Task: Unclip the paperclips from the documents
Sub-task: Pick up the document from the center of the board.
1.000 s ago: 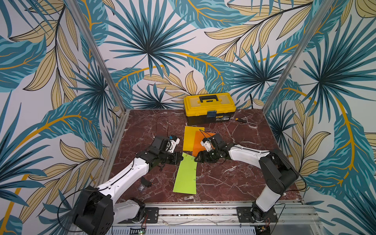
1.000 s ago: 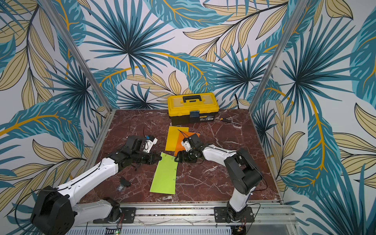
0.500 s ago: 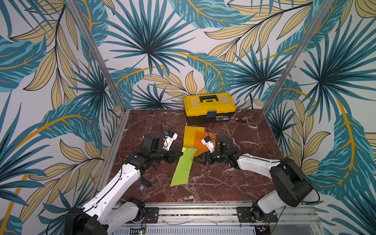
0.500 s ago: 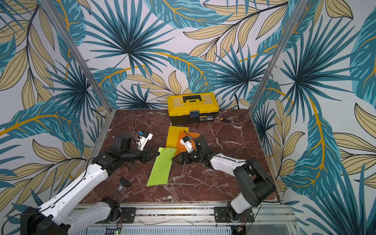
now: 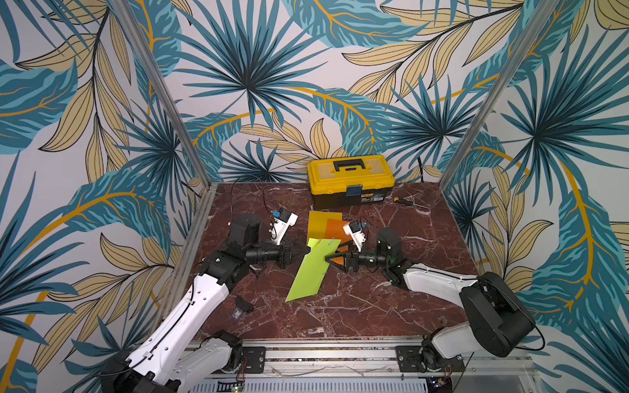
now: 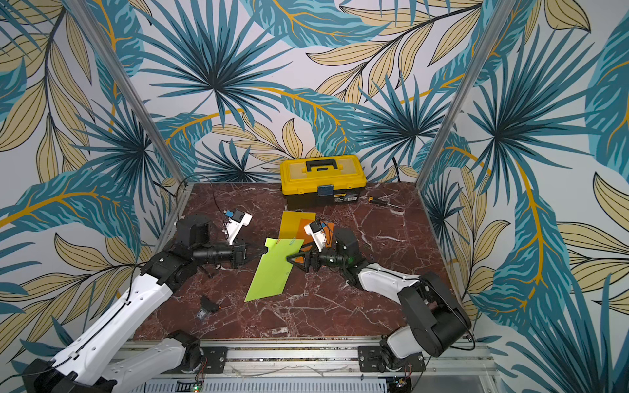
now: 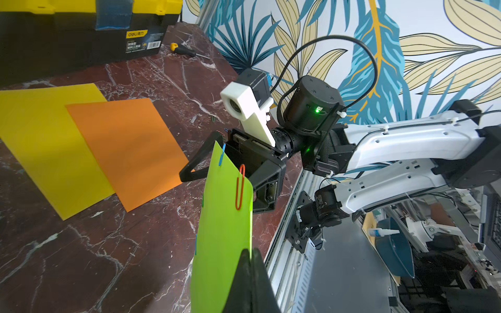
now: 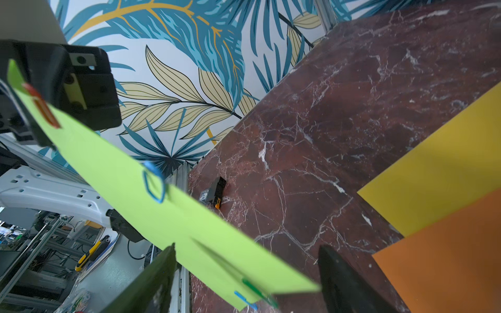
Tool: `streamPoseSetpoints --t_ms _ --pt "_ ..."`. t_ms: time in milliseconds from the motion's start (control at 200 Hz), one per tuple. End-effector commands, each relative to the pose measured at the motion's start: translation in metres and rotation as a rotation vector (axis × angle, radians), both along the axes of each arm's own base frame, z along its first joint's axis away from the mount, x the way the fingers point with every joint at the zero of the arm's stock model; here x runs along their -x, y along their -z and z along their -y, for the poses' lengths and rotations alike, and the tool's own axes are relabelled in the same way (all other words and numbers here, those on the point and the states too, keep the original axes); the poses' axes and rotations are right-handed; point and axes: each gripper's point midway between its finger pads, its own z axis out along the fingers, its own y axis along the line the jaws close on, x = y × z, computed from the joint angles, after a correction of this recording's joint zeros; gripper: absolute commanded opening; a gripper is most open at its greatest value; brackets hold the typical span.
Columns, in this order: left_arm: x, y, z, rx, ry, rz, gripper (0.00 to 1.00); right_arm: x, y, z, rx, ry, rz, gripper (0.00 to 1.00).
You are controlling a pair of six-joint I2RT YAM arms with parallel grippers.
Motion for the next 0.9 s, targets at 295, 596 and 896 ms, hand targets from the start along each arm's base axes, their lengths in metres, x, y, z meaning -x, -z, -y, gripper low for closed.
streamPoseSetpoints --t_ms 295,596,896 --pt "0.008 -0.031 0.001 0.072 0.072 0.067 0.0 0.025 -0.062 -0.005 -0.208 -0.18 0.089 0.79" --pt "0.001 -0.027 -0.004 0.092 0.054 0.057 0.0 0.037 -0.068 -0.004 -0.207 -0.232 0.057 0.5" --pt "-0.001 -0.021 -0.008 0.092 0.047 0.04 0.0 0.037 -0.067 -0.001 -0.154 -0.21 0.052 0.24"
